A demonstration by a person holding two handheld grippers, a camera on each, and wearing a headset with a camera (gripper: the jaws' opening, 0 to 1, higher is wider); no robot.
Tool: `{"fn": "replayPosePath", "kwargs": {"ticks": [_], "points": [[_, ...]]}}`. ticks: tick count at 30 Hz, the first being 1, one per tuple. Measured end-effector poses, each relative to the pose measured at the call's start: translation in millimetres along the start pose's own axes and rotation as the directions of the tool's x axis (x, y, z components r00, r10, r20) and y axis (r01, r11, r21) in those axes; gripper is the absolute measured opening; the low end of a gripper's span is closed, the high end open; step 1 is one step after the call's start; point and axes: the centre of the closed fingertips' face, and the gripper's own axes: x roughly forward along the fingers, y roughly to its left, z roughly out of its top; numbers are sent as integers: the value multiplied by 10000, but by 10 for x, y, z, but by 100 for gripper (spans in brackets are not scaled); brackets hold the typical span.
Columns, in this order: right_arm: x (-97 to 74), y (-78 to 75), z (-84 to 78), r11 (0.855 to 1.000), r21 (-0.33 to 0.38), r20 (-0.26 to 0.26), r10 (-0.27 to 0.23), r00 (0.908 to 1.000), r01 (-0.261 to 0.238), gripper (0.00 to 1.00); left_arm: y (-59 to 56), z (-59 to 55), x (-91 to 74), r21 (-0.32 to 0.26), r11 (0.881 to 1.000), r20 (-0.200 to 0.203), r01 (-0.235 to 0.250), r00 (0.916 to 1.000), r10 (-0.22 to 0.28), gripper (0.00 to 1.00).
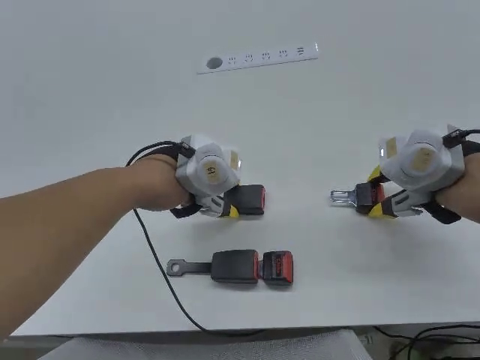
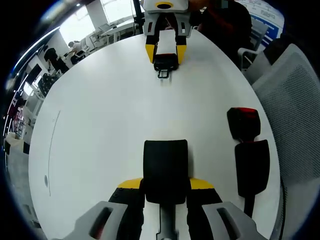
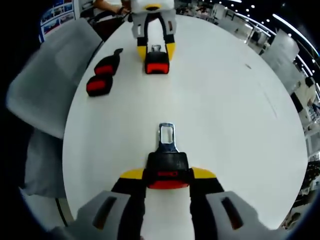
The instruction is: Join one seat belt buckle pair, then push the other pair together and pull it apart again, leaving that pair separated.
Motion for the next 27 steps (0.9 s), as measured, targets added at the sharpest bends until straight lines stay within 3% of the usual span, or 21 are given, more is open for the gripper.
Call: {"fn": "replayPosePath", "kwargs": {"ticks": [8,9,14,16,20,24,27], "points": [[-5,-9,-132,10000,23,-379,-50,9993,51,36,1,9,-7,19,9999,-146,-151,9998,151,33],[-4,-26,-108,9994,299,-172,-183,9997,188,36,4,9,-10,-55,9998,-134,-195,9997,194,33],[-42,-93,-125,9963,451,-183,-725,9972,733,47,-15,9,-23,272,9990,-218,-353,9991,359,34],[-86,-106,-108,9935,563,-92,-988,9951,992,50,-36,6,-45,376,9987,-338,-355,9988,368,41],[-204,-75,-59,9870,994,171,-1286,9915,1263,52,-21,105,-209,-54,9964,137,-851,9963,851,50],[-348,51,38,9756,1720,665,-1501,9864,1368,52,-39,127,-423,-765,9873,605,-1392,9877,1439,55],[-453,186,132,9679,2031,1007,-1712,9801,1482,54,-142,43,-600,-1291,9777,899,-1654,9800,1777,58]]}}
